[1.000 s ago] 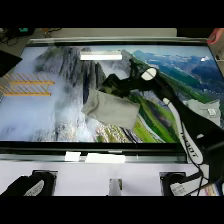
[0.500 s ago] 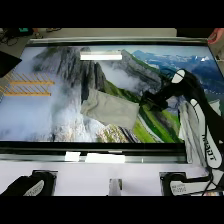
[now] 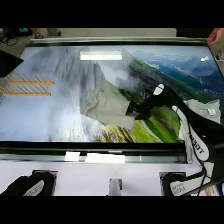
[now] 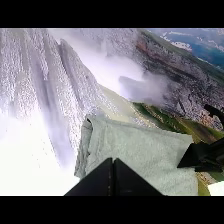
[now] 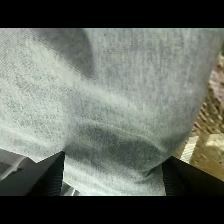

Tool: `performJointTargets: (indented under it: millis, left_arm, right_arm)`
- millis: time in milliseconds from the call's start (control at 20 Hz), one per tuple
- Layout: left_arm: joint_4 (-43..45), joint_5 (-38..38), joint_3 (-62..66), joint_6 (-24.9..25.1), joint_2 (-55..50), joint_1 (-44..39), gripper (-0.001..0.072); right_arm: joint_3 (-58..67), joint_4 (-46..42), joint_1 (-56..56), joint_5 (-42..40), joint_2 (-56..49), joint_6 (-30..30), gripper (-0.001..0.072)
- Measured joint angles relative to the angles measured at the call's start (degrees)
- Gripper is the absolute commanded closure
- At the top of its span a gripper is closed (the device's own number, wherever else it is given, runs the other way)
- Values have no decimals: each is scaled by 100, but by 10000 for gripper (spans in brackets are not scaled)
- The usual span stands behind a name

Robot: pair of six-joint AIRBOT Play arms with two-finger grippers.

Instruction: Fold the shirts.

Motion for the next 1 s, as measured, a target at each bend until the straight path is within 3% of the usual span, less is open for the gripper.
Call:
performJointTargets:
  millis: [150, 400, 600, 900, 1000]
  left_arm:
    - [2, -2, 0, 2, 0, 0, 668]
    - [2, -2, 0, 2, 0, 0, 668]
    - [2, -2, 0, 2, 0, 0, 668]
    - [2, -2, 0, 2, 0, 0, 668]
    - [4, -2, 0, 2, -2, 0, 668]
  right_arm:
    - [-11, 114, 52, -48, -61, -20, 123]
    - [133, -184, 59, 181, 83, -129, 49]
    - [232, -605, -258, 699, 175, -131, 55]
    - [144, -48, -127, 286, -105, -85, 59]
    - [140, 186, 31, 90, -225, -74, 222]
